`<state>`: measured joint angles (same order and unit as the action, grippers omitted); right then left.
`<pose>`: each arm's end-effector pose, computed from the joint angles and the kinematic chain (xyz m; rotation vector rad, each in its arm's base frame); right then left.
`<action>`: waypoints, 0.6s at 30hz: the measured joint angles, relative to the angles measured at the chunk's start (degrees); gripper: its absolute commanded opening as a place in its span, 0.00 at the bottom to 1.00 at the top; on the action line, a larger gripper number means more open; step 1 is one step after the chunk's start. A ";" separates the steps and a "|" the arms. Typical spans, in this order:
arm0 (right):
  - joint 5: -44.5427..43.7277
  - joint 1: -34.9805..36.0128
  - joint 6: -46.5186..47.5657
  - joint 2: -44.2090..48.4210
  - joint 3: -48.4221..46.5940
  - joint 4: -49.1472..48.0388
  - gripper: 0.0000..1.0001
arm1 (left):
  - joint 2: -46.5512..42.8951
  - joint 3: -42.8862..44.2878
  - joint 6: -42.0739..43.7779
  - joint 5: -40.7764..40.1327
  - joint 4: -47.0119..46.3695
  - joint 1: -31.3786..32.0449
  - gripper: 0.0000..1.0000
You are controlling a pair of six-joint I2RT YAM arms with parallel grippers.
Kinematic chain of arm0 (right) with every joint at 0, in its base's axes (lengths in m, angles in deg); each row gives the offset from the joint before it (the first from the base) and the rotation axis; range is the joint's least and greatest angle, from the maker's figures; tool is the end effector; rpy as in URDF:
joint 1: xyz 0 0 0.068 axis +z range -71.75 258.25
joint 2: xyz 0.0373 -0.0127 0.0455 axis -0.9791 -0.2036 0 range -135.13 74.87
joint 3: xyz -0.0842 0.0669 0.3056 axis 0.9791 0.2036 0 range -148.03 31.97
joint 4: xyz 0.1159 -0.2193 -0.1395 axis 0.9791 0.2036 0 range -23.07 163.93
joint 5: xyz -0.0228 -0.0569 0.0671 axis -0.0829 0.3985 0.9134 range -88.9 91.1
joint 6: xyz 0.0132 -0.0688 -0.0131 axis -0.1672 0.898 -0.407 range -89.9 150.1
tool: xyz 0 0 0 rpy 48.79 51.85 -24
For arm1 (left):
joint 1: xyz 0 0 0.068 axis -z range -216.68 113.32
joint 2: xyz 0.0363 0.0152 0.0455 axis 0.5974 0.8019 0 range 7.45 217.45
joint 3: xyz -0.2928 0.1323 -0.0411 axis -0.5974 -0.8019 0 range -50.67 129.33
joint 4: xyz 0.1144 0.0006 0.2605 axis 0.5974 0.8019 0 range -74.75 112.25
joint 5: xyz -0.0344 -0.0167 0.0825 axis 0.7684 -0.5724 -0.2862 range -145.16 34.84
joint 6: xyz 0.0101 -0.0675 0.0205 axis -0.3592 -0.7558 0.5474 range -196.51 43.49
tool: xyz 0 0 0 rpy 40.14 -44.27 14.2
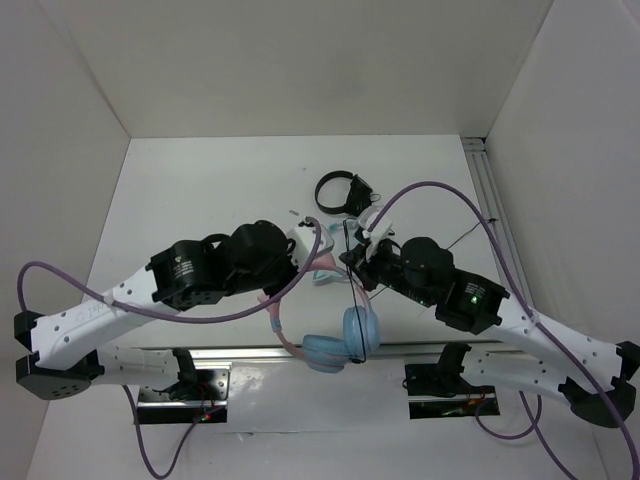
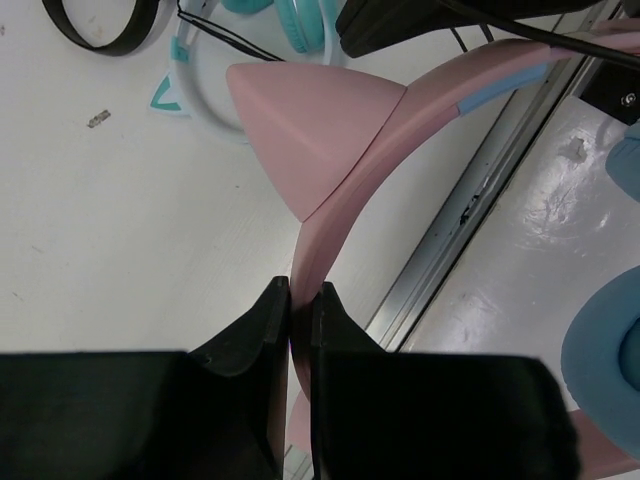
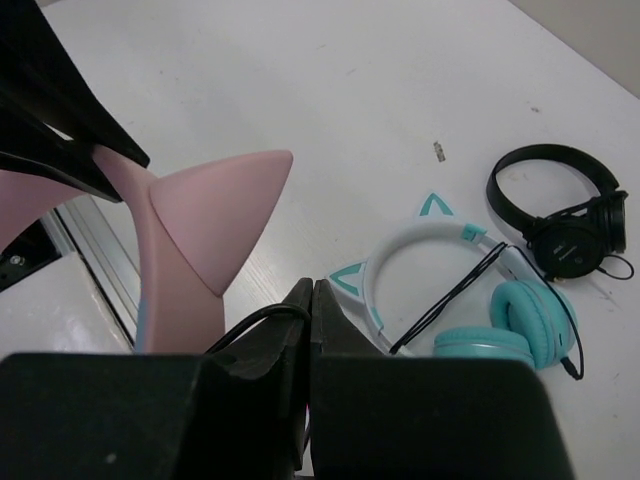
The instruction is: Wrap the headphones
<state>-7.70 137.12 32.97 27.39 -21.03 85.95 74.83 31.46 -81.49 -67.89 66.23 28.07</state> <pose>0.1094 0.1639 0.4017 -0.8464 1.6326 0.5545 0.1180 -0.2200 0.4547 0.9960 1.9840 -0.4395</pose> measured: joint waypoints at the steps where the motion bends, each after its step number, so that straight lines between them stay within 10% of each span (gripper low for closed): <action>1: -0.35 0.13 0.00 -0.39 0.00 0.11 0.00 | -0.15 0.00 0.22 0.04 -0.02 -0.02 0.00; 7: 0.07 0.15 0.00 0.22 0.17 -0.81 0.08 | -4.04 0.00 0.20 -0.31 -1.25 -0.11 0.00; 13: 5.20 -0.04 -0.52 1.60 4.37 -7.74 0.47 | -11.28 0.04 -0.66 -0.79 -5.05 0.22 0.00; 18: 10.32 -1.46 -0.74 -0.87 9.90 -15.89 0.52 | -13.31 2.12 -1.68 -0.44 -6.49 0.39 0.00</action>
<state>2.62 135.66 32.23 26.51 -11.13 70.06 61.52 33.58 -83.17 -68.33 59.74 28.46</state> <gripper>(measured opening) 0.507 0.188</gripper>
